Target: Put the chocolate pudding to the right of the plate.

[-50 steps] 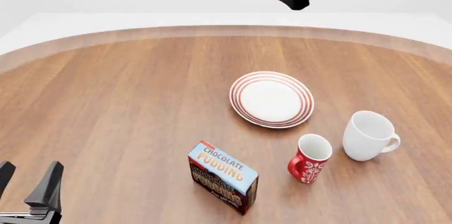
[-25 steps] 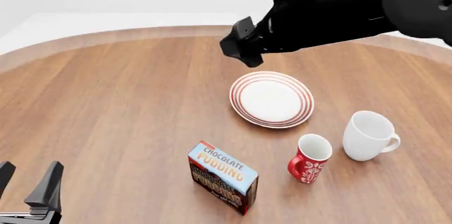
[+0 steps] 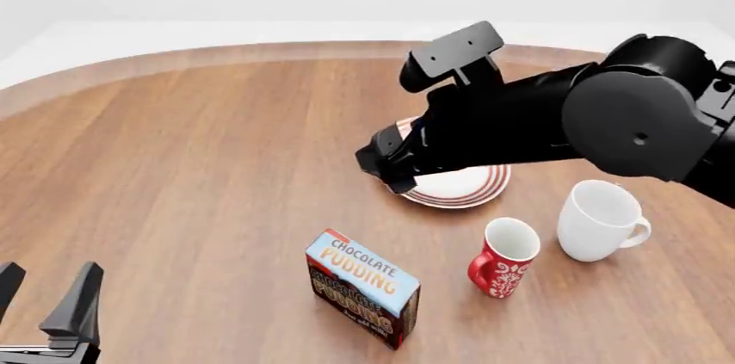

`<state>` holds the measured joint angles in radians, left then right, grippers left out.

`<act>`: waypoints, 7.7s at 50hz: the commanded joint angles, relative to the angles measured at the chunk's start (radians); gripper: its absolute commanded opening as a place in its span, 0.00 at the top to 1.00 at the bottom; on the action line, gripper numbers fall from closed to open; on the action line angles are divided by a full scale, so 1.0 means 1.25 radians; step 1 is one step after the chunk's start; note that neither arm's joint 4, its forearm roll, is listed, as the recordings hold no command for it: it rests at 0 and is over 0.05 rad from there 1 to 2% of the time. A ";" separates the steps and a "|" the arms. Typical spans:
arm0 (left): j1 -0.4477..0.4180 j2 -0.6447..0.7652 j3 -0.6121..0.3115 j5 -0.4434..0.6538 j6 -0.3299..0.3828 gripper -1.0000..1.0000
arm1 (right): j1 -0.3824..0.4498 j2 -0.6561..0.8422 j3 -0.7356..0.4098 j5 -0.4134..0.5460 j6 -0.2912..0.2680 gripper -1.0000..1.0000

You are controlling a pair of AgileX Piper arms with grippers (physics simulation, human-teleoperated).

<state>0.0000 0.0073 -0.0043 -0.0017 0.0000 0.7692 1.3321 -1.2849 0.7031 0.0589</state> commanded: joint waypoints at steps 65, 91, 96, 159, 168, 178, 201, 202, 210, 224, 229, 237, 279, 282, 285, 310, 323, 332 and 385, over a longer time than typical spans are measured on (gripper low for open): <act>0.000 0.000 0.000 0.000 0.000 0.00 | 0.029 0.116 0.043 0.005 -0.083 0.00; 0.000 0.000 0.000 0.000 0.000 0.00 | 0.026 0.129 0.028 0.046 -0.126 0.00; 0.000 0.000 0.000 0.000 0.000 0.00 | 0.028 0.166 0.003 0.051 -0.143 0.00; 0.000 0.000 0.000 0.000 0.000 0.00 | 0.075 0.214 0.011 0.023 -0.123 0.00; 0.000 0.000 0.000 0.000 0.000 0.00 | 0.078 0.212 0.017 0.018 -0.112 0.00; 0.000 0.000 0.000 0.000 0.000 0.00 | 0.082 0.225 0.017 0.008 -0.096 0.00; 0.000 0.000 0.000 0.000 0.000 0.00 | 0.097 0.226 0.065 -0.042 -0.062 0.00; 0.000 0.000 0.000 0.000 0.000 0.00 | 0.098 0.227 0.066 -0.043 -0.060 0.00; 0.000 0.000 0.000 0.000 0.000 0.00 | 0.102 0.228 0.081 -0.054 -0.054 0.00; 0.000 0.000 0.000 0.000 0.000 0.00 | 0.093 0.226 0.101 -0.068 -0.049 0.00; 0.000 0.000 0.000 0.000 0.000 0.00 | 0.087 0.225 0.110 -0.075 -0.047 0.00; 0.000 0.000 0.000 0.000 0.000 0.00 | 0.078 0.219 0.119 -0.078 -0.050 0.00; 0.000 0.000 0.000 0.000 0.000 0.00 | 0.072 0.240 0.137 -0.104 -0.036 0.00; 0.000 0.000 0.000 0.000 0.000 0.00 | 0.076 0.244 0.143 -0.112 -0.031 0.00; 0.000 0.000 0.000 0.000 0.000 0.00 | 0.077 0.243 0.148 -0.115 -0.029 0.00; 0.000 0.000 0.000 0.000 0.000 0.00 | 0.069 0.249 0.160 -0.134 -0.022 0.00; 0.000 0.000 0.000 0.000 0.000 0.00 | 0.073 0.257 0.174 -0.149 -0.015 0.00; 0.000 0.000 0.000 0.000 0.000 0.00 | 0.073 0.263 0.178 -0.158 -0.011 0.00; 0.000 0.000 0.000 0.000 0.000 0.00 | 0.068 0.266 0.221 -0.208 0.001 1.00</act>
<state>0.0000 0.0073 -0.0043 -0.0017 0.0000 0.8664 1.6703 -1.0187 0.4497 0.0625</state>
